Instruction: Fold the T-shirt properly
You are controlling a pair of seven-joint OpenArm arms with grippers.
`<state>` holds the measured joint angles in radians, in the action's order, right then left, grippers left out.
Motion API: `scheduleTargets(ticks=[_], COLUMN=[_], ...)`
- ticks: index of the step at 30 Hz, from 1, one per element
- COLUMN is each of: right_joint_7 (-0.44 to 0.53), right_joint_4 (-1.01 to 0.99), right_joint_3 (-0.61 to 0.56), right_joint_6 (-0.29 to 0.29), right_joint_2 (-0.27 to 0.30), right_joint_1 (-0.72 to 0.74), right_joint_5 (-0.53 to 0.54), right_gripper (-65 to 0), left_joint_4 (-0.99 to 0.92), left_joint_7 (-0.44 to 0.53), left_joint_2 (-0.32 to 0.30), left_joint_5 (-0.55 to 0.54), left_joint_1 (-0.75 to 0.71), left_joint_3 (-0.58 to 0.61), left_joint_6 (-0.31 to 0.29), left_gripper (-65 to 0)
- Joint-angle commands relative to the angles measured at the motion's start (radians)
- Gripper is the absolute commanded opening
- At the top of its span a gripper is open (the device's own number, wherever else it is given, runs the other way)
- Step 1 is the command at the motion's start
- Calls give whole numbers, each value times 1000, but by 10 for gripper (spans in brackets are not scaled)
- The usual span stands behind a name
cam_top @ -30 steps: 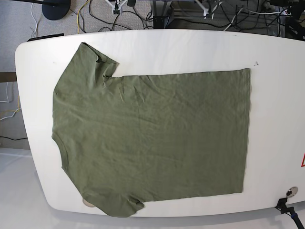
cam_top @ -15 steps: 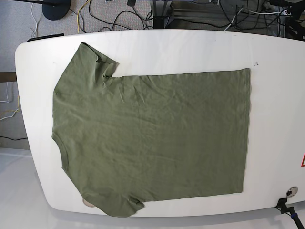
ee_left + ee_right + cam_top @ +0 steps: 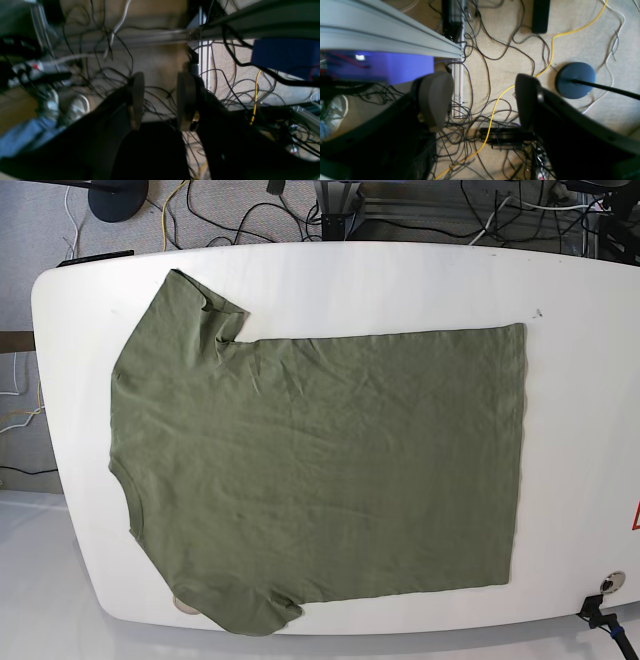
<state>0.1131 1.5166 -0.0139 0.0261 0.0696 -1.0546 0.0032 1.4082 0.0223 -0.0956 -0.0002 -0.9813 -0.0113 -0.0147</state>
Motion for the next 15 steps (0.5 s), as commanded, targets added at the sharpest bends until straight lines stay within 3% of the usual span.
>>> scheduleTargets(ticks=[1, 8, 15], right_joint_7=[20, 20, 20], right_joint_4=[89, 338, 488], right_joint_3=[4, 53, 55], right_joint_6=[4, 2, 2], right_joint_2=[3, -3, 2], right_joint_1=[-71, -180, -174], right_joint_5=[2, 8, 10], right_gripper=[-243, -243, -241], left_joint_4=[87, 371, 540], left_joint_7=[12, 12, 14], left_joint_2=[-2, -14, -16], left_joint_5=[-1, -1, -2], left_joint_1=[-57, -158, -156], left_joint_3=[-9, -121, -125], left_joint_6=[5, 5, 5], left_gripper=[-446, -446, -446])
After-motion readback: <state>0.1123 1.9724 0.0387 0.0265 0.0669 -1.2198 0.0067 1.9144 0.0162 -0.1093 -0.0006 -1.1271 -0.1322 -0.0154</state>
